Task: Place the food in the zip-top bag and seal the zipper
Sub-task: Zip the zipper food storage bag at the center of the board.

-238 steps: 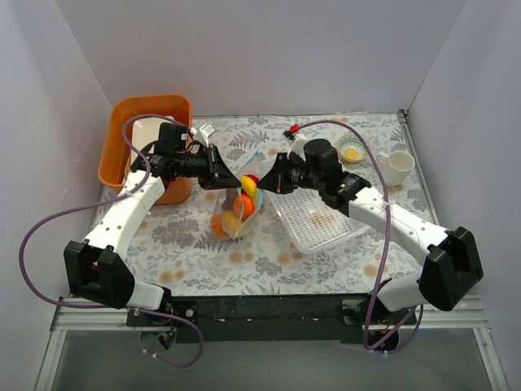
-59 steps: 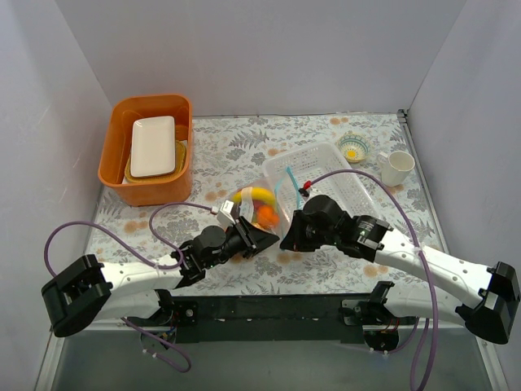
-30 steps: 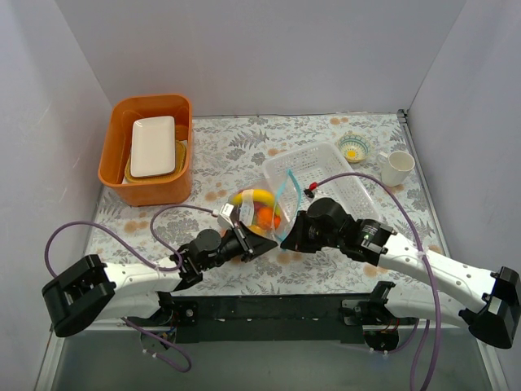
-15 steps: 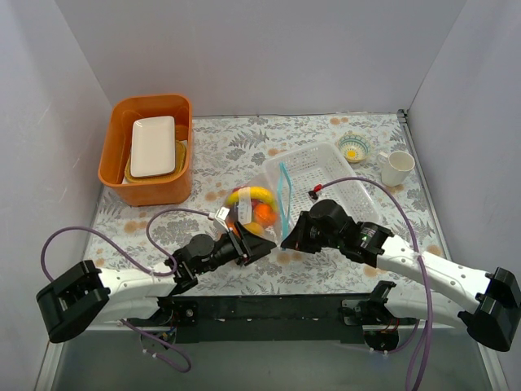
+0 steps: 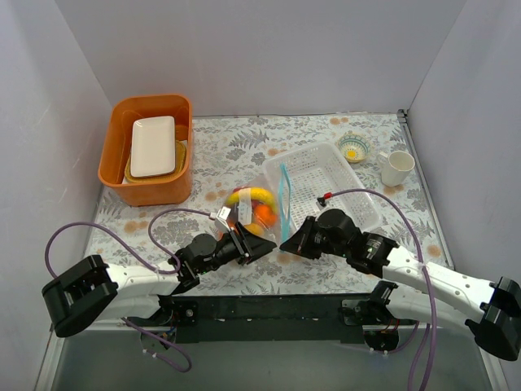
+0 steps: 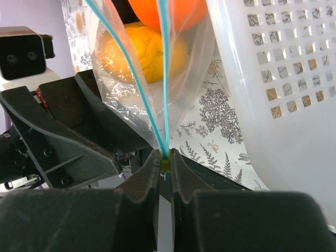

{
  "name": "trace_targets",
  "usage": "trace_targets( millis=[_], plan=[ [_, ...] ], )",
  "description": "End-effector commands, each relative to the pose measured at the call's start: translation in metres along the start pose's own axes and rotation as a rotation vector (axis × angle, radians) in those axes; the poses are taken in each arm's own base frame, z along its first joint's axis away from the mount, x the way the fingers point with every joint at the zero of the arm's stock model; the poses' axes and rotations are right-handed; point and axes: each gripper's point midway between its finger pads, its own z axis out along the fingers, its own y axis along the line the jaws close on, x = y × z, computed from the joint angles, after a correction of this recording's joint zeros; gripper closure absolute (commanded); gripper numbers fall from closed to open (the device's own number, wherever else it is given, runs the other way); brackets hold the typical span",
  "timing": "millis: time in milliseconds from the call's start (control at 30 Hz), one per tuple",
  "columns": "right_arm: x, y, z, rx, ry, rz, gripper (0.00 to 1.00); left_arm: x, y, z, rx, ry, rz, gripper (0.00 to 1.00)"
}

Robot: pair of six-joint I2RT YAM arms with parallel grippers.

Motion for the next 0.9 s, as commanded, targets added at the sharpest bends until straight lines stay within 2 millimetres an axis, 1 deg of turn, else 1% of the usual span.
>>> trace_targets(
  millis=[0,67,167,267,300,467,533,633,733,767,800,867],
  plan=[
    [-0.003,0.018,-0.001,-0.078,-0.015,0.052,0.99,-0.007,-0.019,0.004,0.035,-0.023,-0.225,0.57],
    [-0.004,0.021,-0.002,-0.089,-0.019,0.053,0.99,-0.006,-0.016,0.006,0.019,-0.016,-0.227,0.58],
    [-0.008,0.027,-0.005,-0.114,-0.036,0.058,0.99,-0.003,-0.009,0.004,0.01,-0.012,-0.251,0.57],
    [-0.011,0.03,-0.006,-0.127,-0.05,0.068,0.99,-0.003,-0.007,0.005,0.01,-0.014,-0.252,0.57],
    [-0.011,0.03,-0.006,-0.128,-0.049,0.07,0.99,-0.004,-0.011,0.005,0.022,-0.014,-0.251,0.57],
    [-0.008,0.029,-0.006,-0.133,-0.039,0.077,0.99,-0.006,-0.013,0.009,0.031,-0.024,-0.251,0.58],
    [-0.007,0.027,-0.005,-0.127,-0.033,0.079,0.99,-0.008,-0.015,0.01,0.043,-0.033,-0.255,0.61],
    [-0.008,0.028,-0.007,-0.13,-0.038,0.079,0.99,-0.009,-0.018,0.014,0.052,-0.035,-0.256,0.7],
    [-0.007,0.028,-0.007,-0.13,-0.034,0.074,0.99,-0.009,-0.016,0.015,0.05,-0.034,-0.27,0.86],
    [-0.007,0.028,-0.007,-0.126,-0.032,0.068,0.99,-0.009,-0.018,0.015,0.057,-0.034,-0.274,0.97],
    [-0.007,0.027,-0.007,-0.121,-0.032,0.068,0.99,-0.009,-0.016,0.015,0.052,-0.033,-0.277,1.0],
    [-0.007,0.026,-0.007,-0.118,-0.036,0.066,0.99,-0.01,-0.014,0.013,0.047,-0.041,-0.285,1.0]
  ],
)
